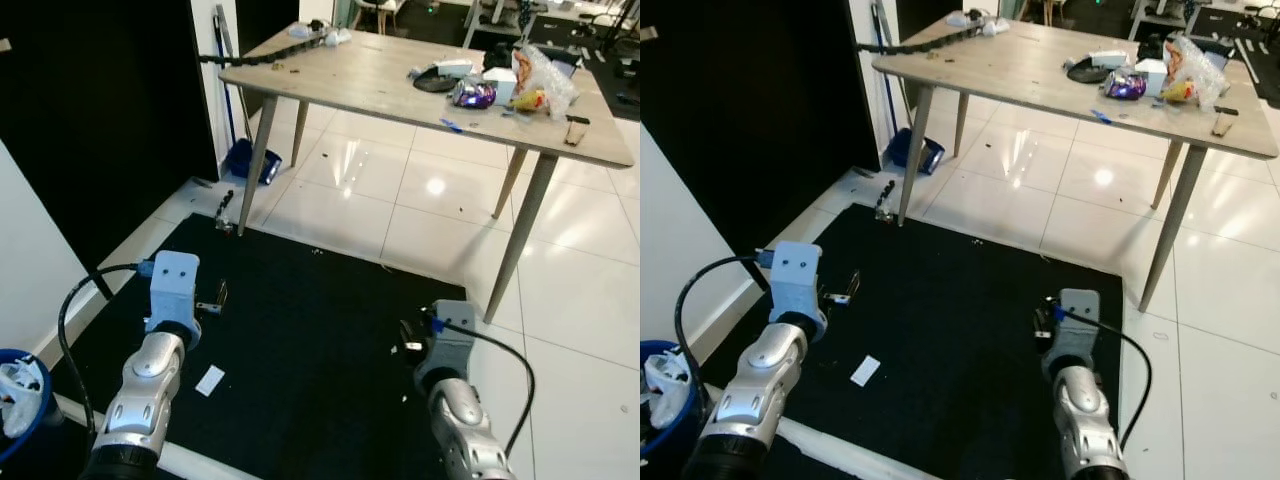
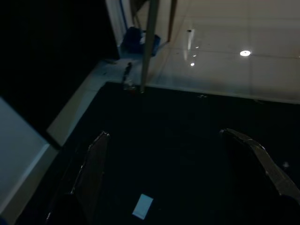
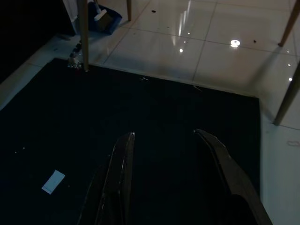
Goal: Picking trash to rubbish bin
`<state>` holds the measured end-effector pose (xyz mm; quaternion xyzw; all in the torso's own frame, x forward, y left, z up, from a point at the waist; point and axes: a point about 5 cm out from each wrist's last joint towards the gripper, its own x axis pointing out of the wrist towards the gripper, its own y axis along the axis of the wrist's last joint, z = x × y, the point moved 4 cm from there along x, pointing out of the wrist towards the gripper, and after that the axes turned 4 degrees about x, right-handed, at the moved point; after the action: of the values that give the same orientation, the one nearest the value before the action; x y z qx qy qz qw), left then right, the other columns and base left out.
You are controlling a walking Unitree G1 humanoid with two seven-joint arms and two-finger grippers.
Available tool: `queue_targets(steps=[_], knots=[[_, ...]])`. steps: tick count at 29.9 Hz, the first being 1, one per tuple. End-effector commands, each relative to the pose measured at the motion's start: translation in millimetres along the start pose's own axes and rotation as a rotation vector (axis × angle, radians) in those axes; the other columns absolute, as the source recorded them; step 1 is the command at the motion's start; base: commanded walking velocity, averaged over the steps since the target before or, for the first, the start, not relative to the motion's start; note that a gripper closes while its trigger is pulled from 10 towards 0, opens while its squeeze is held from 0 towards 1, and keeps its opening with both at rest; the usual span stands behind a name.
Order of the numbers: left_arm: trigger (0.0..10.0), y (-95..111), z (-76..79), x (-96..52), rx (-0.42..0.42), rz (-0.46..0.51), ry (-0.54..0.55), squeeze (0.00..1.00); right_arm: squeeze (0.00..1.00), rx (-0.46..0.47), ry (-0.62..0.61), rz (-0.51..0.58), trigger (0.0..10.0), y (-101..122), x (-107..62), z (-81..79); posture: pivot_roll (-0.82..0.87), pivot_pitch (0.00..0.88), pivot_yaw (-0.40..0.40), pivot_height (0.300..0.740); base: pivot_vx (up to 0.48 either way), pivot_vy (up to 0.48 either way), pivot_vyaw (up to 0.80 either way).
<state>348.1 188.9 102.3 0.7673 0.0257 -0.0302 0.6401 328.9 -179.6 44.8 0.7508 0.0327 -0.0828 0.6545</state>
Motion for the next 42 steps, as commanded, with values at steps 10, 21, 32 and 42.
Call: queue_targets(steps=[10, 21, 32, 42], knots=[[10.0, 0.5, 3.4, -0.3, 0.021, 0.008, -0.021, 0.00, 0.00, -0.004, -0.012, -0.001, 10.0, 0.4, -0.2, 4.8, -0.04, 0.089, 0.009, 0.740, 0.300, 0.000, 0.00], [10.0, -0.4, 3.3, -2.3, 0.016, 0.007, -0.024, 0.00, 0.00, 0.009, -0.020, 0.002, 10.0, 1.5, -0.3, 7.6, -0.04, 0.093, 0.009, 0.740, 0.299, 0.000, -0.09], [10.0, -0.5, 1.6, -1.5, 0.020, 0.006, -0.013, 0.00, 0.00, 0.013, -0.018, 0.012, 10.0, 4.2, 0.1, 7.9, -0.04, 0.097, 0.009, 0.740, 0.300, 0.000, -0.75], [10.0, 0.9, 4.9, -0.6, 0.024, 0.010, -0.034, 0.00, 0.00, 0.016, -0.031, 0.013, 10.0, 4.8, -0.4, 9.9, -0.05, 0.104, 0.007, 0.740, 0.300, 0.000, 0.00]])
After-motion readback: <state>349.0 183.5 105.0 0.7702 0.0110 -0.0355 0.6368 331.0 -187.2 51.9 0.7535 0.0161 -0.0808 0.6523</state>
